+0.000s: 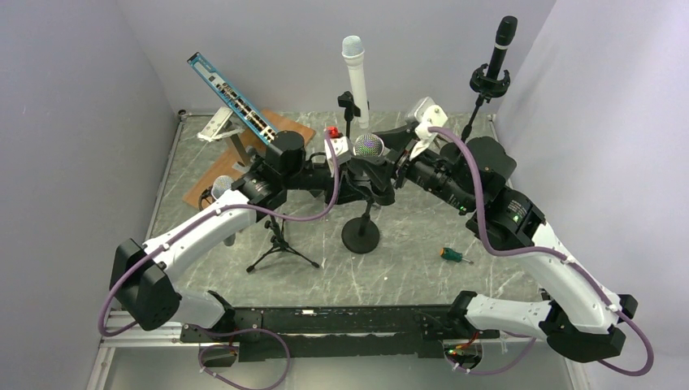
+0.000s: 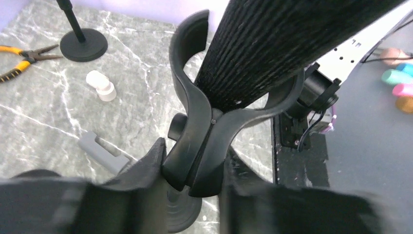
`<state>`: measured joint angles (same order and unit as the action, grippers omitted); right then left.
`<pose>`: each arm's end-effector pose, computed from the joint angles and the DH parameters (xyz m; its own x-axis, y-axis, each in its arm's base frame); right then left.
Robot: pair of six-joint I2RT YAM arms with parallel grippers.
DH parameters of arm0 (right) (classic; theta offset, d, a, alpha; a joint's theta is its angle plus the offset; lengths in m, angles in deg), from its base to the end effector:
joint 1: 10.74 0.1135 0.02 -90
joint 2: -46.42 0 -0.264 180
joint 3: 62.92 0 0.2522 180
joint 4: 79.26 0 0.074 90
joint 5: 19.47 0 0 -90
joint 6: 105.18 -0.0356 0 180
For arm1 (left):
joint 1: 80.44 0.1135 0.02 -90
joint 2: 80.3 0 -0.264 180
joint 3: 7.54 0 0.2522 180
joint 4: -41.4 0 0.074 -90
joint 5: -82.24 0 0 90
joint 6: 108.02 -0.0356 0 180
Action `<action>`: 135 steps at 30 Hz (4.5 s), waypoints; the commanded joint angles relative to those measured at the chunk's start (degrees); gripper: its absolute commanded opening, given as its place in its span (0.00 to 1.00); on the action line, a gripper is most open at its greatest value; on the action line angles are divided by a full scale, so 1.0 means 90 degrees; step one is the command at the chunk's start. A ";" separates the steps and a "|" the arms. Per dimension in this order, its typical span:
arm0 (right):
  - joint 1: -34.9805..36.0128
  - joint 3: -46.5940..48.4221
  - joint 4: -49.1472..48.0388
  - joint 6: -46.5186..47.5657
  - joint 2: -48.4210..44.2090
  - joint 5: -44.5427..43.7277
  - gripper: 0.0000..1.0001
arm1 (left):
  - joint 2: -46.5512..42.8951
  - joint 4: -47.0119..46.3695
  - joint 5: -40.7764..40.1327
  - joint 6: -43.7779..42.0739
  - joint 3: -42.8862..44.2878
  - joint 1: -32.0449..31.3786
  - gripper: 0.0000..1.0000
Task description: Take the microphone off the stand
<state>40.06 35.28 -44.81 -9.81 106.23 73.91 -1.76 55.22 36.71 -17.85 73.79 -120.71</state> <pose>0.1211 0.1518 0.5058 0.1191 -0.0018 -0.9929 -0.8031 0.5878 -0.0974 0.2258 -0.2239 0.3655 -0.1489 0.1234 -0.9811 0.9855 0.1004 -0.1369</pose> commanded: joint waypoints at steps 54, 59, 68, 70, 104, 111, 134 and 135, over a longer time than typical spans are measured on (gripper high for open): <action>-0.3595 -0.2338 0.2265 -0.3118 0.1839 -0.2214 0.00 | -0.0808 0.2562 -0.1722 0.0564 0.2458 -0.0064 0.99; -0.3631 -0.2519 0.1986 -0.3214 0.2470 -0.2125 0.00 | -0.1665 0.2897 -0.2923 0.1237 0.2073 -0.0069 0.99; -0.3799 -0.2948 0.1286 -0.3361 0.3361 -0.2288 0.06 | -0.3648 0.3539 -0.4088 0.1828 0.1160 -0.0063 0.99; -0.3814 -0.3041 0.1177 -0.3386 0.3549 -0.2348 0.12 | -0.4024 0.3776 -0.4271 0.1872 0.1112 -0.0066 0.99; -0.2999 -0.0400 0.2615 -0.3089 0.2000 -0.3354 0.96 | -0.4903 0.6471 -0.7657 0.0799 0.2008 -0.0063 0.99; -0.2054 0.1481 0.2503 -0.2883 0.1815 -0.2975 0.94 | -0.4860 0.6328 -0.7709 0.0998 0.1872 -0.0065 0.99; 0.1571 0.1764 -0.2060 -0.3119 0.3595 0.0001 1.00 | -0.6058 0.6033 -0.7841 0.1867 0.1424 -0.0062 0.99; 0.1678 0.1874 -0.2050 -0.3082 0.3727 -0.0088 1.00 | -0.6096 0.6059 -0.7885 0.1868 0.1432 -0.0061 0.99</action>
<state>52.37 46.96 -57.81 -38.14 136.65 74.15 -54.74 110.93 -32.25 -2.64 86.78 -121.12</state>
